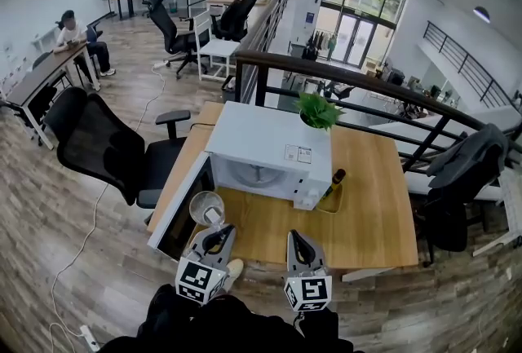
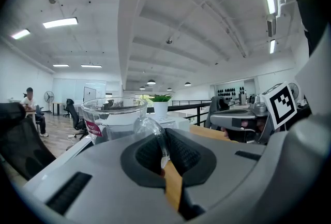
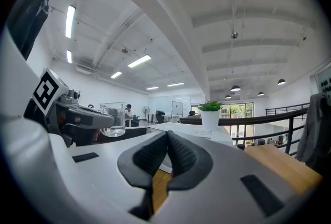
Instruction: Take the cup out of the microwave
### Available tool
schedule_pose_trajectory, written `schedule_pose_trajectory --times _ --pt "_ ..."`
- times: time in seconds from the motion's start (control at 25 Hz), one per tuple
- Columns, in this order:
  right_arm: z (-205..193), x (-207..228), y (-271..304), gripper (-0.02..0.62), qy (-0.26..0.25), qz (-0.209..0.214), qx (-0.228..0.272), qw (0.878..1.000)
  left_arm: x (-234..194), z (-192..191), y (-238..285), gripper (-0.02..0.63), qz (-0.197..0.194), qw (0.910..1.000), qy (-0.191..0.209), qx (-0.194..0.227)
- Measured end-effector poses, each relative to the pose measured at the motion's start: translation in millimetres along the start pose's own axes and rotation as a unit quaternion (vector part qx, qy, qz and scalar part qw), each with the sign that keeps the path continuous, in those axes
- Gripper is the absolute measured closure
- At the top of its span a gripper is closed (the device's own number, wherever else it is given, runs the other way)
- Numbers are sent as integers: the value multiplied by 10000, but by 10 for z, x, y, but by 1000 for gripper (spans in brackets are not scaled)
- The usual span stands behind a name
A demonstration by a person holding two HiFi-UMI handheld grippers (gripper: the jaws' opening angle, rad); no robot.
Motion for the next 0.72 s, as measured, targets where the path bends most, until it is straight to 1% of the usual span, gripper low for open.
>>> schedule_pose_trajectory --times 0.72 --pt "10 -29 37 581 2 -3 -33 10000 -26 8 -12 581 -42 10000 46 -26"
Point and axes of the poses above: the fingertips, and each gripper's own axes: y forward along the fingers, x to its right, z out of its top, the point moved 4 cm from there along -y, backward along the fingers, and after that the axes turned 15 degrees about -y, right-handed, at the moved point
